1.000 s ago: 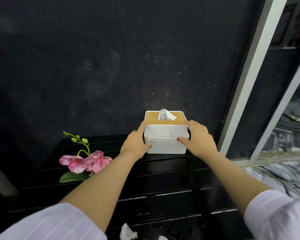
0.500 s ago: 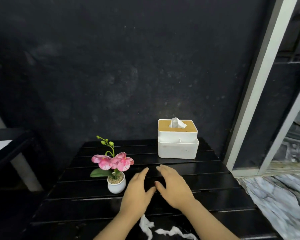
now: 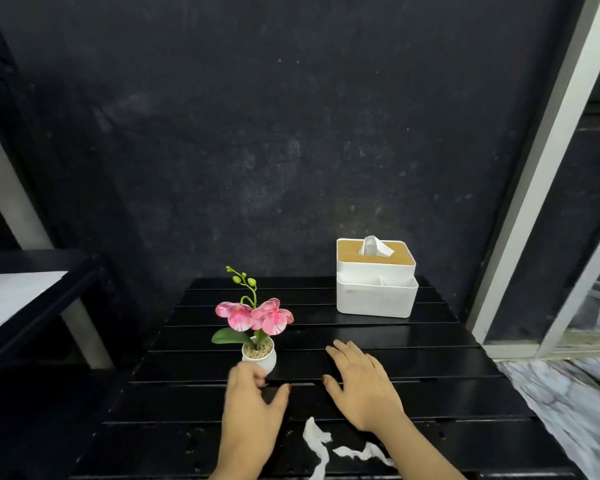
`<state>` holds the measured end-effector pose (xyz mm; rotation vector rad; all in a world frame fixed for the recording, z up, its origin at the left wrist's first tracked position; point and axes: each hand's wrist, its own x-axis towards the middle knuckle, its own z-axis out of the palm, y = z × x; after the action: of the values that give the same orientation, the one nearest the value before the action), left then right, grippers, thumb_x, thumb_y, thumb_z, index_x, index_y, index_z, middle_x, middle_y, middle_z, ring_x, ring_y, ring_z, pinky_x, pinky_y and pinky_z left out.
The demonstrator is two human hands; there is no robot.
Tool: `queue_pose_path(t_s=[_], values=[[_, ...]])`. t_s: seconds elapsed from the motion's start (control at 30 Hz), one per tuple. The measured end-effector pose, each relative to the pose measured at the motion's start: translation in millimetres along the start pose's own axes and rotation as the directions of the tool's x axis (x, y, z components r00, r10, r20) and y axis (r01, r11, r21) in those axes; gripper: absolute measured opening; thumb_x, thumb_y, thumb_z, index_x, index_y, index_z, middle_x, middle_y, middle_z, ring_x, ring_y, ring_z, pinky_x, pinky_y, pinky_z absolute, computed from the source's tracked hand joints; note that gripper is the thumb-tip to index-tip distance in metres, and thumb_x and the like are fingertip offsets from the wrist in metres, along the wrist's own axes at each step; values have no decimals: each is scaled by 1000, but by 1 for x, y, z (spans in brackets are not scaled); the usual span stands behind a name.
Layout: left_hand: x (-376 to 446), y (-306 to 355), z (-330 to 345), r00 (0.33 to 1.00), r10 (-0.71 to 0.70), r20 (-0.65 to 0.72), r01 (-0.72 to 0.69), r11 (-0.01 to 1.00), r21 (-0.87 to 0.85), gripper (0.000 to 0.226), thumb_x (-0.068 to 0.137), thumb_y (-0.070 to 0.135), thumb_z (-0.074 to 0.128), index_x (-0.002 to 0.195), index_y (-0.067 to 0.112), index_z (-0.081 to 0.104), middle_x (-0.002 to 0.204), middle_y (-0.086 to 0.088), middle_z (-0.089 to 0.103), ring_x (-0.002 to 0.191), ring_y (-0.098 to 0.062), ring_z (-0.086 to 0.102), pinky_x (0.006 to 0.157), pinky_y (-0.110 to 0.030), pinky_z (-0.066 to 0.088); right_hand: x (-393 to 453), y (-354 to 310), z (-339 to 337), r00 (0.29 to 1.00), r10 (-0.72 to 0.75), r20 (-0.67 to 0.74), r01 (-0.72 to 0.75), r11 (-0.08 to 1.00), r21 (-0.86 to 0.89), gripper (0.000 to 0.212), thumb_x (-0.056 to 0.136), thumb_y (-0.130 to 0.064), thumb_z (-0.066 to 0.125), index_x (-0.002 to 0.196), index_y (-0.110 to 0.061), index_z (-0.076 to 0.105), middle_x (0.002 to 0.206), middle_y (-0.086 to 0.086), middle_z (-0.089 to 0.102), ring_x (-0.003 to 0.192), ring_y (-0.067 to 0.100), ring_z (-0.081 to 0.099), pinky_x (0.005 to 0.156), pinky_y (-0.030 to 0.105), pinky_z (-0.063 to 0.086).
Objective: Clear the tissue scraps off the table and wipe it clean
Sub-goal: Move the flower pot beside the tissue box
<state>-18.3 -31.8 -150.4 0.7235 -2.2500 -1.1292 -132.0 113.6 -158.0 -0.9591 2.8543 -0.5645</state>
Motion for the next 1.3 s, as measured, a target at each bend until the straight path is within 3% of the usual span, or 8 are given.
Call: queue_pose_path(t_s=[0.07, 0.13, 0.2, 0.37, 0.5, 0.87, 1.07, 1.3], values=[[4, -1, -4, 993, -68, -98, 67, 998, -13, 42, 69, 16, 79, 95, 21, 46, 98, 4, 44, 96, -21, 49, 80, -29, 43, 0, 0, 1, 1000, 0, 14, 0, 1000, -17, 56, 93, -45, 30, 144, -28, 17, 157, -9, 12, 145, 12, 3, 119, 34, 5], [11, 1, -4, 987, -125, -97, 128, 992, 20, 60, 70, 18, 79, 119, 11, 45, 117, -6, 44, 114, -26, 43, 96, -42, 42, 1, 0, 1, 1000, -1, 16, 2, 1000, -27, 56, 93, -46, 30, 144, -28, 16, 157, -8, 12, 145, 12, 2, 119, 35, 5], [19, 5, -2, 985, -153, -79, 154, 988, 2, 67, 71, 20, 78, 126, 7, 43, 125, -11, 45, 120, -29, 42, 100, -46, 41, 1, 0, 1, 1000, 1, 18, -1, 1000, -28, 57, 92, -46, 30, 144, -29, 16, 157, -9, 11, 145, 12, 3, 119, 35, 6], [36, 10, 6, 969, -220, -114, 225, 974, 30, 44, 72, 29, 76, 104, 8, 54, 105, -9, 58, 105, -30, 53, 90, -46, 44, 2, 0, 1, 1000, 3, 19, -2, 1000, -28, 57, 91, -47, 31, 144, -29, 16, 157, -9, 13, 145, 13, 5, 118, 35, 7], [48, 10, 14, 966, -210, -150, 219, 975, 46, 36, 72, 35, 75, 93, 12, 57, 90, 0, 56, 97, -27, 56, 89, -43, 36, 4, 0, 1, 1000, 2, 28, -1, 999, -34, 58, 91, -47, 31, 144, -29, 16, 157, -9, 13, 145, 13, 5, 118, 35, 7], [113, 30, 71, 991, -125, -38, 127, 991, 31, 41, 73, 35, 72, 102, 9, 59, 108, -9, 62, 107, -30, 55, 92, -40, 35, 11, 1, -10, 993, -113, -23, 111, 991, -79, 60, 86, -49, 42, 137, -20, 32, 143, -2, 35, 134, 16, 26, 112, 33, 26], [143, 38, 101, 996, -93, 9, 92, 995, 45, 41, 72, 37, 70, 102, 11, 60, 107, -8, 64, 105, -30, 57, 94, -42, 37, 13, 5, -8, 990, -134, -49, 132, 991, -31, 61, 85, -49, 44, 136, -18, 32, 143, 0, 34, 135, 16, 25, 114, 32, 22], [151, 34, 120, 996, -91, -2, 91, 995, -26, 44, 70, 37, 73, 105, 14, 60, 110, -7, 64, 107, -29, 57, 92, -39, 36, 17, 7, -4, 994, -108, 9, 108, 992, -70, 67, 87, -54, 38, 142, -19, 22, 155, 1, 20, 143, 18, 12, 118, 37, 12]])
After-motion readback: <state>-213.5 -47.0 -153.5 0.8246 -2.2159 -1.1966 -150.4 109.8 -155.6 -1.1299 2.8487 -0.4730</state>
